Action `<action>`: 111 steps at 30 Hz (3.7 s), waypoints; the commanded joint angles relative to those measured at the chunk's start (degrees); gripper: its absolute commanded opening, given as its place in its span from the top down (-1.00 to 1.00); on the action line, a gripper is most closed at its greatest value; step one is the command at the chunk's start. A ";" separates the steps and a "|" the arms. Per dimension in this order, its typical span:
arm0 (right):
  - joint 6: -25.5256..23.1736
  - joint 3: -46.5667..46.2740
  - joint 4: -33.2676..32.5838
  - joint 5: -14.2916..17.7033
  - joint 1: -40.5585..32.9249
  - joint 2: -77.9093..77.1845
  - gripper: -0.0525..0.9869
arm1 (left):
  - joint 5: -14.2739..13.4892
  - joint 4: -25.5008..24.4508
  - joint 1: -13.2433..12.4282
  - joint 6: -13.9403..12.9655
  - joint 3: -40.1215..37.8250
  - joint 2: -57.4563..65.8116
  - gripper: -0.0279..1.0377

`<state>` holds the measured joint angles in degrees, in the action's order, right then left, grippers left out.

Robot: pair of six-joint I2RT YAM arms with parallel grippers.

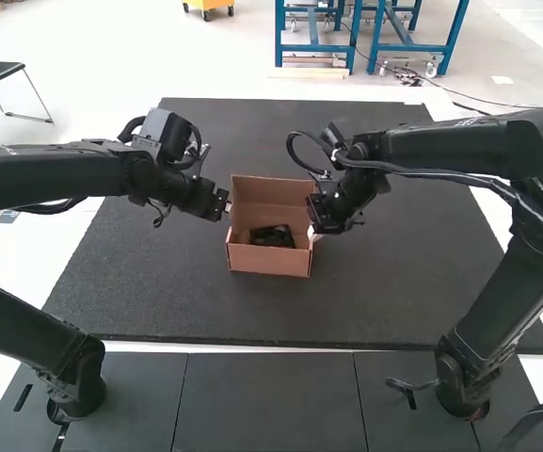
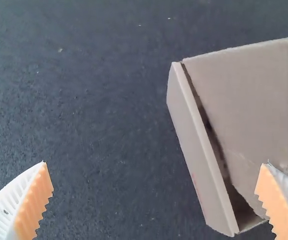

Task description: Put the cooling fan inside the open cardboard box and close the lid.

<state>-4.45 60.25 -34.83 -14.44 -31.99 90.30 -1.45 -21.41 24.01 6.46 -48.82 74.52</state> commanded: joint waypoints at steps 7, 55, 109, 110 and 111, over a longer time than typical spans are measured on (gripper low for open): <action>1.20 5.93 -4.19 -0.07 -0.88 -1.80 -0.69 | -1.27 -1.09 -2.74 -1.54 0.48 -4.03 -0.86; 4.98 0.48 -9.91 14.00 -0.44 -37.66 -0.73 | -0.74 -7.42 5.79 0.48 -22.02 9.33 -0.86; 5.06 -1.27 -10.96 14.00 -0.44 -36.78 -0.73 | 1.98 -7.60 2.88 -1.45 -21.50 12.40 -0.86; 5.06 -1.27 -10.79 14.00 -0.44 -36.69 -0.73 | 1.98 -7.95 2.88 -1.62 -21.23 12.31 -0.86; 5.15 -1.36 -10.70 14.00 -0.44 -36.60 -0.73 | 1.98 -8.21 2.88 -1.71 -21.14 12.23 -0.86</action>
<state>0.08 59.48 -46.11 -0.99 -32.23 53.47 -0.34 -29.26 27.22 6.02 -68.14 88.53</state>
